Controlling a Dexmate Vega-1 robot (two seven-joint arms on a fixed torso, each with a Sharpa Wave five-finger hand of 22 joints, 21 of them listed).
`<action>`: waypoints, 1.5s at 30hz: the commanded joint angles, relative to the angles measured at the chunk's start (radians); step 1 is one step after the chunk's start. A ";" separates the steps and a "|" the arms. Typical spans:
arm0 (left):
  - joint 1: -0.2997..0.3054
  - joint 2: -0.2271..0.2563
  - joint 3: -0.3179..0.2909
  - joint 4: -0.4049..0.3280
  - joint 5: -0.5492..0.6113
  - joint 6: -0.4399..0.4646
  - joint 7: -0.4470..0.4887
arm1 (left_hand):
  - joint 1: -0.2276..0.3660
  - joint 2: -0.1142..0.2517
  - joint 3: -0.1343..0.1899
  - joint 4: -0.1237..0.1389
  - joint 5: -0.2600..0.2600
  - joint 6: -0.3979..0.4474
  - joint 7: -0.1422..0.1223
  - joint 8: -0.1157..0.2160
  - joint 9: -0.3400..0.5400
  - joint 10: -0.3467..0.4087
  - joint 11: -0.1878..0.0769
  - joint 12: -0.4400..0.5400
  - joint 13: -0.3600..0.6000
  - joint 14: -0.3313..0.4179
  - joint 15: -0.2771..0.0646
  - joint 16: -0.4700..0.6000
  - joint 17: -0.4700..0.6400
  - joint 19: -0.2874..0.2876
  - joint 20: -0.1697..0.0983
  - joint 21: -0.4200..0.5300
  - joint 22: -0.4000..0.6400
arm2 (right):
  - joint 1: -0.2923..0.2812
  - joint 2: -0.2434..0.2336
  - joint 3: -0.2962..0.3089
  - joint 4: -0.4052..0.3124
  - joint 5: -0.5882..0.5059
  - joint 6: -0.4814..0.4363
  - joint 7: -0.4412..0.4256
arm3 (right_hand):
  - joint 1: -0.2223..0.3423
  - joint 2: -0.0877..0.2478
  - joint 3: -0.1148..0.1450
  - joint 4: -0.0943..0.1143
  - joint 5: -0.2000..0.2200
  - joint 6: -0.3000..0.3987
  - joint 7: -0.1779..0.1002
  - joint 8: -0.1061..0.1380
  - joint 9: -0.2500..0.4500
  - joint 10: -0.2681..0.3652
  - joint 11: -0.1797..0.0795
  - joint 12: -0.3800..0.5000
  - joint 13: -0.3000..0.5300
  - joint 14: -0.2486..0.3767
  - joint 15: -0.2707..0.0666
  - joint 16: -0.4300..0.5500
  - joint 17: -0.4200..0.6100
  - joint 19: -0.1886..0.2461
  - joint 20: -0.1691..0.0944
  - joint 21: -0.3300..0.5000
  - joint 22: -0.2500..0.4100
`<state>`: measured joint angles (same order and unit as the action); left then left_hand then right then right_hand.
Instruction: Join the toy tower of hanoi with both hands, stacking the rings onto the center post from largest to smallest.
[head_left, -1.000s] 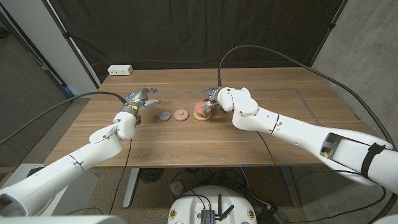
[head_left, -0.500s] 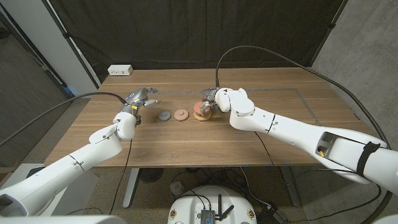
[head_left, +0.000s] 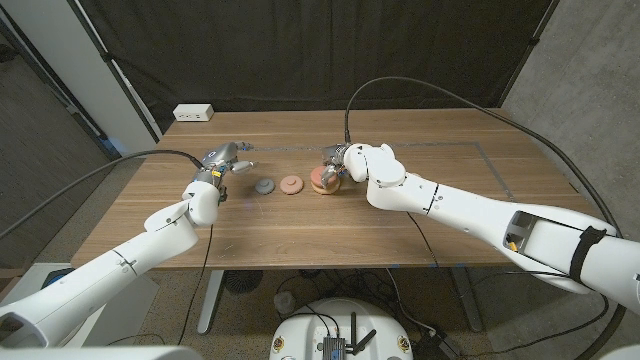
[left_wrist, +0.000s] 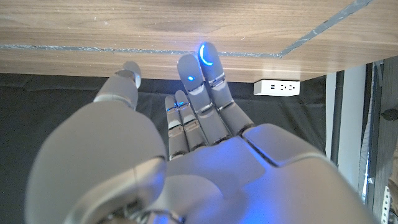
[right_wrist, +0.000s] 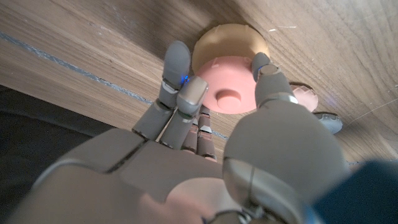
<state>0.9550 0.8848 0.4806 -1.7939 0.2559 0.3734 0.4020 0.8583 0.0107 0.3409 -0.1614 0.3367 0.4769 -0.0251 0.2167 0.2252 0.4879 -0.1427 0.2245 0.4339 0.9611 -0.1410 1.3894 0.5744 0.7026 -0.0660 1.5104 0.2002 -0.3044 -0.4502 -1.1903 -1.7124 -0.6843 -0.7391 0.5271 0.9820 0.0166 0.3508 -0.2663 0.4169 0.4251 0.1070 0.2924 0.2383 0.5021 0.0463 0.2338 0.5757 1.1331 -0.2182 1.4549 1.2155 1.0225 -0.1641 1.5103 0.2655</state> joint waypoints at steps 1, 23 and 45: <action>-0.008 -0.006 0.003 0.005 0.000 -0.011 0.007 | 0.004 -0.010 0.010 -0.002 0.004 0.011 -0.006 -0.003 0.003 0.010 0.002 0.002 0.002 0.008 -0.078 0.004 0.002 0.003 -0.139 0.009 0.001 | 0.004 -0.003 -0.011 0.001 0.007 -0.013 0.002 | 0.034 0.042 0.108 0.103 0.008 0.173 -0.159 0.003 0.011 0.191 -0.180 0.006 0.131 0.006 -0.002 0.004 0.003 0.004 -0.058 0.005 0.001; -0.011 -0.011 0.009 -0.007 0.011 -0.014 0.008 | 0.002 -0.011 0.013 -0.001 0.004 0.015 -0.005 -0.004 0.004 0.011 0.000 0.000 0.004 0.010 -0.078 0.007 0.003 0.003 -0.139 0.010 0.000 | -0.011 -0.014 -0.012 0.008 0.028 -0.021 -0.019 | 0.031 0.037 0.118 0.101 0.009 0.171 -0.161 -0.004 0.012 0.190 -0.179 -0.004 0.136 -0.009 -0.003 -0.016 -0.007 -0.006 -0.058 -0.003 -0.013; -0.008 -0.014 0.008 -0.018 0.022 -0.013 0.009 | 0.000 -0.012 0.017 -0.001 0.004 0.018 -0.005 -0.006 0.004 0.019 0.004 -0.001 0.007 0.007 -0.078 0.007 0.000 0.001 -0.139 0.011 -0.001 | -0.012 -0.033 -0.027 -0.024 -0.007 -0.033 -0.020 | 0.003 -0.020 0.100 0.107 -0.008 0.108 -0.160 -0.034 0.027 0.104 -0.172 -0.044 0.122 -0.051 -0.003 -0.078 -0.023 -0.029 -0.056 -0.012 -0.045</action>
<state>0.9440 0.8719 0.4896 -1.8060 0.2724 0.3590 0.4098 0.8583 0.0107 0.3479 -0.1629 0.3367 0.4819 -0.0301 0.2089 0.2251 0.5009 -0.1376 0.2245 0.4386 0.9610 -0.1410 1.3893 0.5746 0.7026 -0.0660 1.5161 0.1980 -0.3230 -0.4759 -1.2059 -1.7203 -0.6673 -0.7631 0.4876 0.9826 0.0160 0.3528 -0.2684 0.4153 0.4017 0.0837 0.2626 0.2463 0.4780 0.0221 0.1982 0.6694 1.0791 -0.1895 1.3813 1.1860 0.9952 -0.1552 1.4938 0.2183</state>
